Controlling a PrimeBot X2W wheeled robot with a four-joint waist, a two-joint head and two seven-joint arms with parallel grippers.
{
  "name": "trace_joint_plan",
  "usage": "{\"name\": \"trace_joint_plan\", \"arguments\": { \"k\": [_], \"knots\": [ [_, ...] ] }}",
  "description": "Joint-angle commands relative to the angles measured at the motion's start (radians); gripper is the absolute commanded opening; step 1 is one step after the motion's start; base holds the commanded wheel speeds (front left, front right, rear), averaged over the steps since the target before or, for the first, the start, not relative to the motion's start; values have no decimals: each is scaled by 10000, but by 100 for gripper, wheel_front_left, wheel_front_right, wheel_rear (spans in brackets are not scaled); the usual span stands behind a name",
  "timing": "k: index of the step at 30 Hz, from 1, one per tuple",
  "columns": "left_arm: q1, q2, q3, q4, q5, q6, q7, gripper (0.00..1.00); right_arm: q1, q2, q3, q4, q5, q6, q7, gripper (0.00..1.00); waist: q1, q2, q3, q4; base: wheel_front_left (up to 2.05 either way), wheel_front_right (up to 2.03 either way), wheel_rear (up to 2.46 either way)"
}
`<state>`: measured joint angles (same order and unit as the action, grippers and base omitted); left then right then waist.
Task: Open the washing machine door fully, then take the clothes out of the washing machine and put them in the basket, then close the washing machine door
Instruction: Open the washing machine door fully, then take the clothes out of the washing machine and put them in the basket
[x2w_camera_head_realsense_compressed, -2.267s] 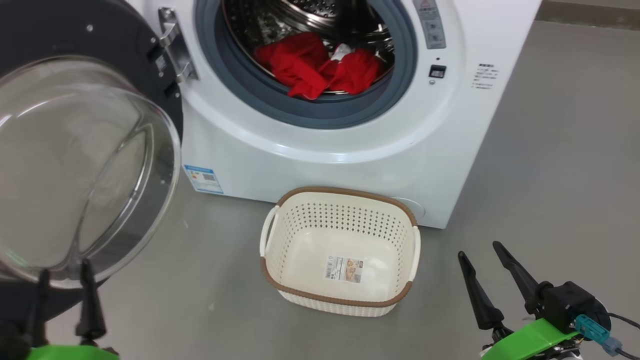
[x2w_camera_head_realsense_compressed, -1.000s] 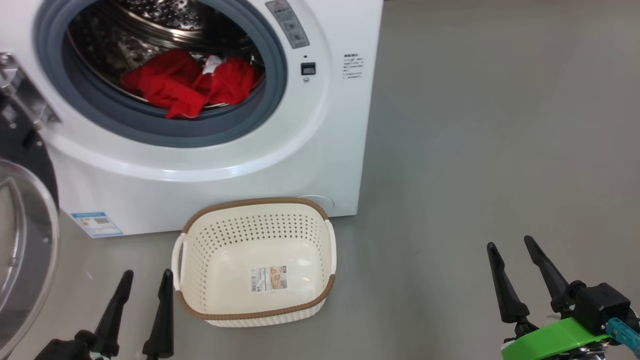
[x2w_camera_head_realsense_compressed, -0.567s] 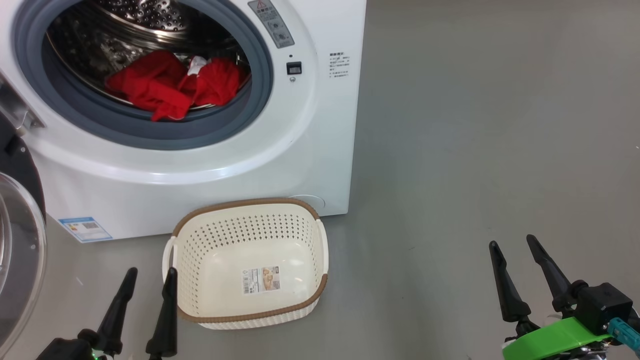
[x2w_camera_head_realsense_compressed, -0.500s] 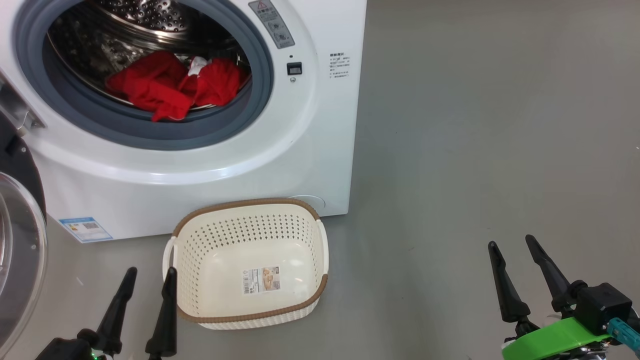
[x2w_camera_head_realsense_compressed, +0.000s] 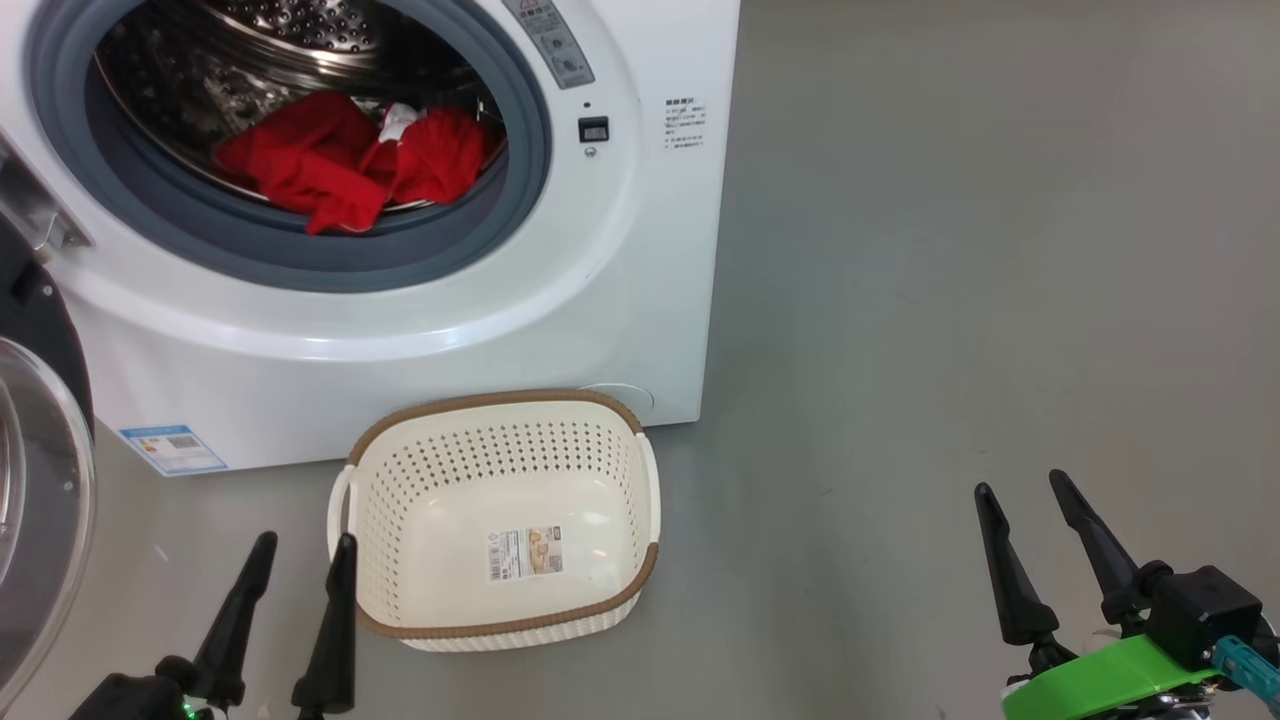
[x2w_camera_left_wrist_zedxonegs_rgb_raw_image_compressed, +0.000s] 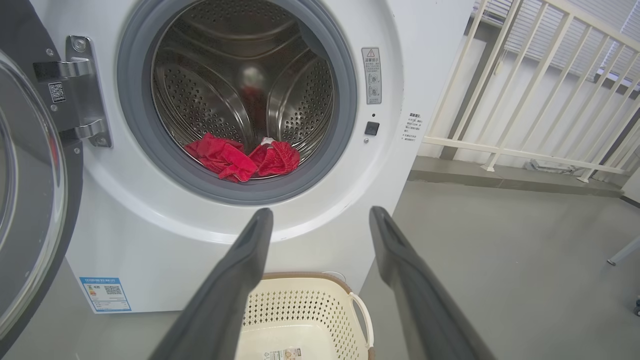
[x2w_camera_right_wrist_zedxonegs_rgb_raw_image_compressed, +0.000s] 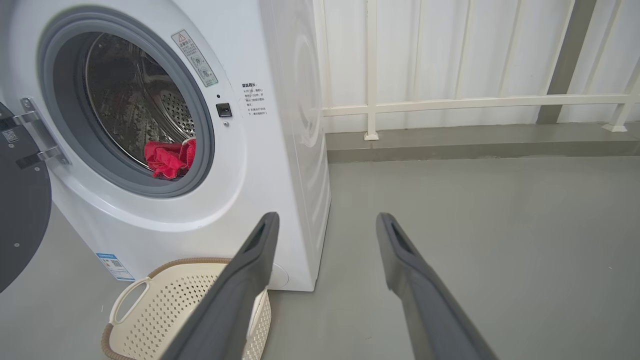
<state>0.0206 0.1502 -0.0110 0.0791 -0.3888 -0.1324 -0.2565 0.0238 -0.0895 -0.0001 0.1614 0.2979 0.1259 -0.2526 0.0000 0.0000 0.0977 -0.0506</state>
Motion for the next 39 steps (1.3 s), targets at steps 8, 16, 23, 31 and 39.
{"name": "trace_joint_plan", "arguments": {
  "k": [8, 16, 23, 31, 39],
  "knots": [
    [-364, 336, 129, -202, -163, 17, -53, 100, -201, -19, 335, -216, -109, 48, -92, 100, 0, 0, 48, 29, 56, -83, 27],
    [-437, 408, 110, -220, -251, 17, -53, 100, -273, 5, 398, -162, -97, 48, -92, 100, 0, 0, 77, 25, 127, -156, 30],
    [-436, 314, 237, -231, -156, 17, -53, 100, -266, 25, 442, -153, -67, 48, -92, 100, 0, 0, 79, 28, 108, -113, 5],
    [-472, 308, 203, -81, -99, 17, -53, 100, -283, 37, 491, -128, -55, 48, -92, 100, 0, 0, 128, 72, 19, -19, 0],
    [-454, 257, 241, -13, -129, 17, -53, 100, -263, 40, 512, -127, -64, 48, -92, 100, 0, 0, 87, 76, 0, 0, 0]
  ]
}}
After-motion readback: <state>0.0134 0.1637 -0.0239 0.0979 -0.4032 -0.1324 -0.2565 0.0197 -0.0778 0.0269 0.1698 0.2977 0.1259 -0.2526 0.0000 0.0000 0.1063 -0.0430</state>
